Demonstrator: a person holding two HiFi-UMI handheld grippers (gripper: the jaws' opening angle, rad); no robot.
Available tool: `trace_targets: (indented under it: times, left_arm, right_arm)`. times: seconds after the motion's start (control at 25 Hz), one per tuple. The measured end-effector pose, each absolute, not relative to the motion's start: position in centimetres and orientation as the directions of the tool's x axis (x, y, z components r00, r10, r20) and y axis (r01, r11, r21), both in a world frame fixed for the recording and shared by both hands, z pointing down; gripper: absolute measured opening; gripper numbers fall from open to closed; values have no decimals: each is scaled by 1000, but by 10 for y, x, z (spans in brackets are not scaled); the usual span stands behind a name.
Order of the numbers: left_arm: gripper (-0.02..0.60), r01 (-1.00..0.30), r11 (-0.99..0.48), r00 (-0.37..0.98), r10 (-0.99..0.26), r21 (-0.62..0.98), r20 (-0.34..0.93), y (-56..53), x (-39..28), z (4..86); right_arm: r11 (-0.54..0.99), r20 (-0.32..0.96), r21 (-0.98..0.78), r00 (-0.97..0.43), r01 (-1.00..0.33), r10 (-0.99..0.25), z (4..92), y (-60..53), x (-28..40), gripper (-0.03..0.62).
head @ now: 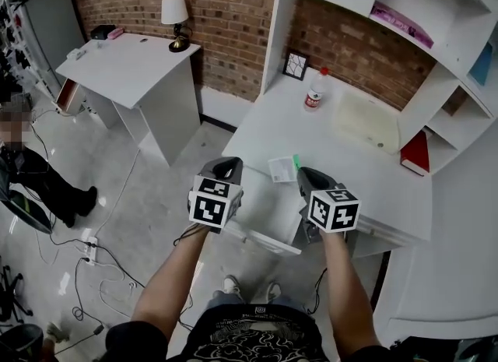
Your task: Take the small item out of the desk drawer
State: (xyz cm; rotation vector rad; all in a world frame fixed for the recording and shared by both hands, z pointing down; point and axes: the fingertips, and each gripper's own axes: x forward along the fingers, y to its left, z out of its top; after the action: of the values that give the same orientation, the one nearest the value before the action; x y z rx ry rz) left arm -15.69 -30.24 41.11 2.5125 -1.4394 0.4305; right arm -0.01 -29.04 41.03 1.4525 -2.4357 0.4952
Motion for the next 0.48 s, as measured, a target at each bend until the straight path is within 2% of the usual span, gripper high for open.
trace_targets:
  times: [0.48]
  left_arm:
    - [9,-900,-435,417,-866,-6,276,-307,-106,357]
  right_arm:
    - [464,212,-79,-469,-883,-857,316,-301,63,6]
